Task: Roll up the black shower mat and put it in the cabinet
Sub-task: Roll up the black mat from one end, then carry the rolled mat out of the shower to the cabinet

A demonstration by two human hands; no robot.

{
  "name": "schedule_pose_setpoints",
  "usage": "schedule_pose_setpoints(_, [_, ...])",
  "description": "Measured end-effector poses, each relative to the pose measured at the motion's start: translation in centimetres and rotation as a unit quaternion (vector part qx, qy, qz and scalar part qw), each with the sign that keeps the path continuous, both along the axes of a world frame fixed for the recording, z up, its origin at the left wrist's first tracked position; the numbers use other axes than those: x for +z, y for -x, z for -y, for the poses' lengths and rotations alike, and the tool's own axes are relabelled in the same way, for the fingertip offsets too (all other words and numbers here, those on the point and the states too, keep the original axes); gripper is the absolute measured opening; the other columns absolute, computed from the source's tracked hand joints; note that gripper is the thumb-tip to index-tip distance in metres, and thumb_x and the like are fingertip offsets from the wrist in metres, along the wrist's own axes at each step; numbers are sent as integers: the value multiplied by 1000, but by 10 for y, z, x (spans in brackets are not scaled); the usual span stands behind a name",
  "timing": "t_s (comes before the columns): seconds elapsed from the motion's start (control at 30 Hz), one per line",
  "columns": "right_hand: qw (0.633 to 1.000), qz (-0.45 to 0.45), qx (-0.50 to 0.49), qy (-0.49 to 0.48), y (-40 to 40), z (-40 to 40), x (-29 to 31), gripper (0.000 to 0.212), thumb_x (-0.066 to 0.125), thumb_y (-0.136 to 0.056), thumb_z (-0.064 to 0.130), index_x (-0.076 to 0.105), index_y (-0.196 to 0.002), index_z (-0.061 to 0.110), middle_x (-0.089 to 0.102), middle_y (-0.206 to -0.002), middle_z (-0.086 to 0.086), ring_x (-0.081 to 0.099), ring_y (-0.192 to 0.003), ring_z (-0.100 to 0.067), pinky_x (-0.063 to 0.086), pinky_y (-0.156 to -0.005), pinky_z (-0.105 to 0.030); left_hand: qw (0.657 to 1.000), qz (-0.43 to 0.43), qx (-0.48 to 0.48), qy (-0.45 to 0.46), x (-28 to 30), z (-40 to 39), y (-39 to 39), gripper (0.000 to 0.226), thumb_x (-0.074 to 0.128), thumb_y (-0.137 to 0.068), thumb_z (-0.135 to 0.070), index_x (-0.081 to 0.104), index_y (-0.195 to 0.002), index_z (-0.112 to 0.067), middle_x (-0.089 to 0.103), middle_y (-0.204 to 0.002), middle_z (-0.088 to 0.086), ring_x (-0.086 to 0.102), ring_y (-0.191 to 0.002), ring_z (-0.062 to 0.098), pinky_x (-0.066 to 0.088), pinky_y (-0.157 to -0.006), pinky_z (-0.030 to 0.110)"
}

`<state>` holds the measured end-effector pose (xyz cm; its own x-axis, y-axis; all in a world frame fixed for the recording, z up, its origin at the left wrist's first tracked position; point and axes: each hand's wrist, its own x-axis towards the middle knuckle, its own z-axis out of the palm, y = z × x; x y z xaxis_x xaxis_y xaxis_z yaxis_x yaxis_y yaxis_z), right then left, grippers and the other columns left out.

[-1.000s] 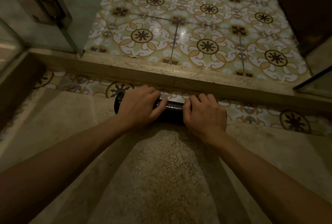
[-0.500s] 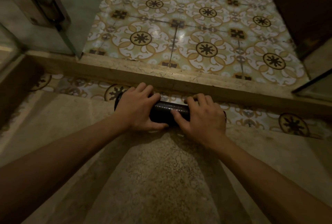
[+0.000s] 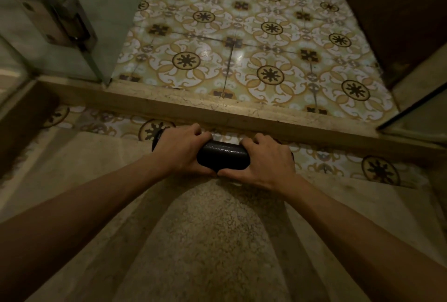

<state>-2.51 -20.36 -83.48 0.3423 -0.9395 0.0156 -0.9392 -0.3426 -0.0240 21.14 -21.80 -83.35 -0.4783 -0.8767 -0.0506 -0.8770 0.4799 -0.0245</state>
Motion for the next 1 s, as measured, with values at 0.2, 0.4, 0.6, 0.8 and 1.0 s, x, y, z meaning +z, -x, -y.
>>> schedule_pose_setpoints(0.2, [999, -12, 28, -34, 6, 4, 2, 97, 36, -58, 106, 53, -119, 32, 52, -99, 0, 51, -91, -20, 47, -65, -35, 999, 7, -28, -20, 1, 7, -3, 92, 33, -60, -97, 48, -128, -36, 51, -99, -3, 40, -75, 9, 22, -51, 23])
schedule_pose_setpoints(0.4, [996, -18, 52, -66, 9, 2, 4, 90, 44, -62, 100, 49, -117, 29, 46, -99, 0, 42, -87, -18, 44, -65, -36, 997, 18, -61, -53, 3, 7, -5, 84, 59, -65, -87, 37, -128, -36, 48, -104, 1, 38, -75, 11, 20, -50, 23])
schedule_pose_setpoints(0.6, [986, 13, 69, -152, 14, -60, 41, 82, 54, -70, 91, 52, -119, 26, 49, -103, -1, 38, -84, -12, 39, -64, -30, 989, 40, -57, -132, 48, -54, 1, 74, 69, -71, -71, 40, -126, -30, 49, -112, 4, 51, -81, 17, 34, -58, 31])
schedule_pose_setpoints(0.8, [975, 10, 74, -209, 15, -110, 137, 75, 67, -68, 80, 53, -115, 24, 52, -104, -1, 50, -91, -18, 48, -67, -33, 979, 23, -39, -200, 136, -109, 1, 68, 74, -72, -55, 39, -123, -28, 46, -112, 2, 44, -78, 14, 38, -58, 31])
schedule_pose_setpoints(1.0, [963, 42, 66, -258, 11, -152, 266, 63, 73, -73, 63, 54, -115, 21, 54, -107, -3, 54, -94, -23, 52, -69, -37, 971, 23, -35, -235, 264, -149, -1, 63, 72, -74, -50, 42, -124, -26, 47, -110, 4, 36, -77, 15, 38, -63, 32])
